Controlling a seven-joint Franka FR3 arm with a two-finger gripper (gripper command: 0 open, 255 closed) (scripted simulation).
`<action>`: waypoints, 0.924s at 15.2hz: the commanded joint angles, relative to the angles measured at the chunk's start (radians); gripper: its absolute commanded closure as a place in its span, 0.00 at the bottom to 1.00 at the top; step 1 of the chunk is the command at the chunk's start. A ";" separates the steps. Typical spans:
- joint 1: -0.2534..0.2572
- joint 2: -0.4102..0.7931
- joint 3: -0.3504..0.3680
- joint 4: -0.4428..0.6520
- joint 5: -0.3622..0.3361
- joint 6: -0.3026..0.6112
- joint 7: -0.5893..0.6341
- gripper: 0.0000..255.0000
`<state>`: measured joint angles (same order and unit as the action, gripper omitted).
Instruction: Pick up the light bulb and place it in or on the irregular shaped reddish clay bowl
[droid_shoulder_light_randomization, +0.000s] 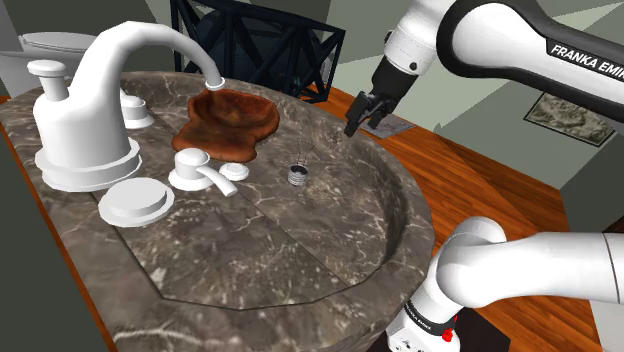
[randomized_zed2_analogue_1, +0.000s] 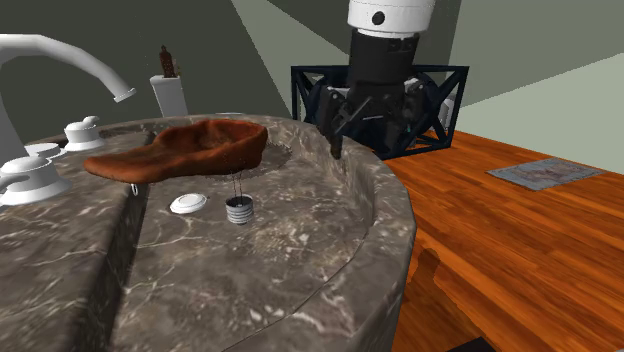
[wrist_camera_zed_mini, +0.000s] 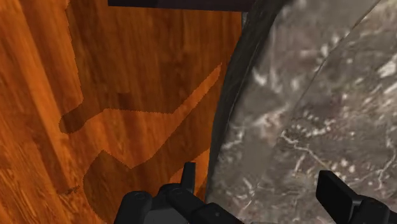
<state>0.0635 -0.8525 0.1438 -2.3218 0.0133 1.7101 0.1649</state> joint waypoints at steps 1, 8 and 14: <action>0.020 -0.002 0.042 -0.002 0.019 0.009 0.026 0.00; 0.081 0.023 0.195 0.032 0.079 0.035 0.120 0.00; 0.115 0.069 0.329 0.086 0.113 0.060 0.199 0.00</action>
<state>0.1735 -0.7913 0.4487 -2.2467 0.1206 1.7671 0.3488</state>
